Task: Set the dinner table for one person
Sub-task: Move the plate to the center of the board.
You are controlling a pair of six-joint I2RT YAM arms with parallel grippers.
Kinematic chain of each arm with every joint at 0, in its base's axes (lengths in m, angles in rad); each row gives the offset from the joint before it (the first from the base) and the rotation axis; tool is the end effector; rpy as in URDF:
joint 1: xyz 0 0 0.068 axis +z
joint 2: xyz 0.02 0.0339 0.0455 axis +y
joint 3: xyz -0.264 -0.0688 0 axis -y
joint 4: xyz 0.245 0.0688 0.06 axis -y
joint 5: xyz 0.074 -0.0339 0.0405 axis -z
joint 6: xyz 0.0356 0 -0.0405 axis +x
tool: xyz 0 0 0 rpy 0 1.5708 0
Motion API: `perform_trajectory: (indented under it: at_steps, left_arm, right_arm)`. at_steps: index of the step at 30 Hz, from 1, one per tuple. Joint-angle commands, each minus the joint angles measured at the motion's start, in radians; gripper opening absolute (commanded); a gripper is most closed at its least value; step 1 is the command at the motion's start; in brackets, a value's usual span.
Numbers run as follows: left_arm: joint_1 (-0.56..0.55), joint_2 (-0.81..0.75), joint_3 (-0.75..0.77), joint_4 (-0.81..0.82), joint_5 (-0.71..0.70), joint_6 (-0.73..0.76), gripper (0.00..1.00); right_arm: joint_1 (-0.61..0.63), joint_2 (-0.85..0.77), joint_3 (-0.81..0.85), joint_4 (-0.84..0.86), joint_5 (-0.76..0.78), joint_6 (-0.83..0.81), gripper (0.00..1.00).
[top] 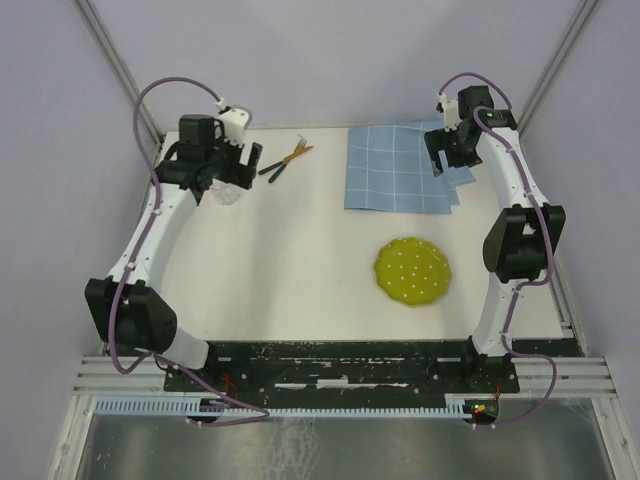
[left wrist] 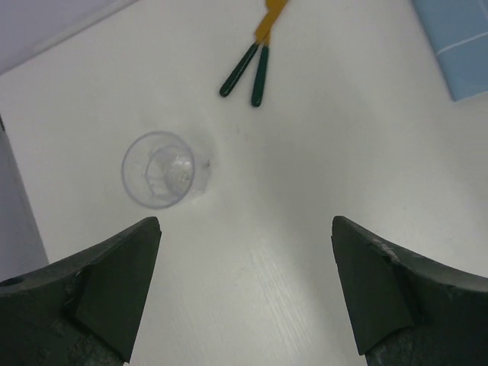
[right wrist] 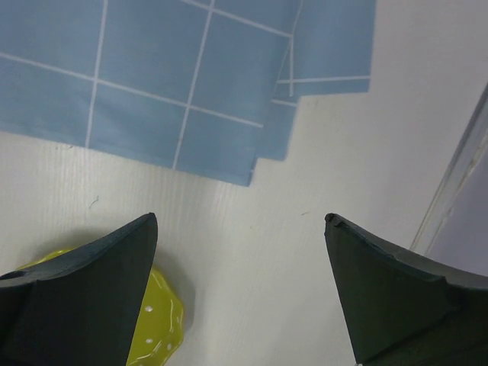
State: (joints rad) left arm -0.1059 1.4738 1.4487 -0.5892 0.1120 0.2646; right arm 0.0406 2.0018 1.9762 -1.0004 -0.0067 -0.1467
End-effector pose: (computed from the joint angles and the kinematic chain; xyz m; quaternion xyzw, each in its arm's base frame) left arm 0.3280 -0.0389 0.3670 0.1886 0.8665 -0.0131 0.4620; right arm 0.4332 0.0178 0.3133 -0.0910 0.9588 -0.0110 0.2688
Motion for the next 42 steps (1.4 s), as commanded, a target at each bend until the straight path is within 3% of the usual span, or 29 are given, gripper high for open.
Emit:
perform_trajectory:
  at_steps: [1,7,16,30,36,42]
  left_arm:
    - [-0.144,0.087,0.112,0.039,-0.041,0.095,1.0]
    - [-0.24,0.253,0.264,-0.034,-0.012,0.056,1.0]
    - [-0.247,0.493,0.422,-0.036,0.082,-0.006,1.0]
    - [-0.302,0.96,0.945,0.004,0.126,-0.087,1.0]
    - [-0.325,0.999,0.929,0.129,0.234,-0.21,0.96]
    - [-0.369,1.025,0.929,0.189,0.222,-0.259,0.96]
  right_arm:
    - [-0.015,0.041,0.132,0.001,0.129,-0.017,0.99]
    - [-0.024,-0.082,-0.008,0.029,0.177,-0.054,0.99]
    - [-0.041,-0.249,-0.2,0.05,0.261,-0.099,0.99]
    - [-0.115,-0.402,-0.313,-0.003,0.271,-0.123,0.99]
    - [-0.136,-0.471,-0.388,-0.003,0.292,-0.15,0.99]
    - [-0.15,-0.533,-0.446,-0.007,0.297,-0.159,0.99]
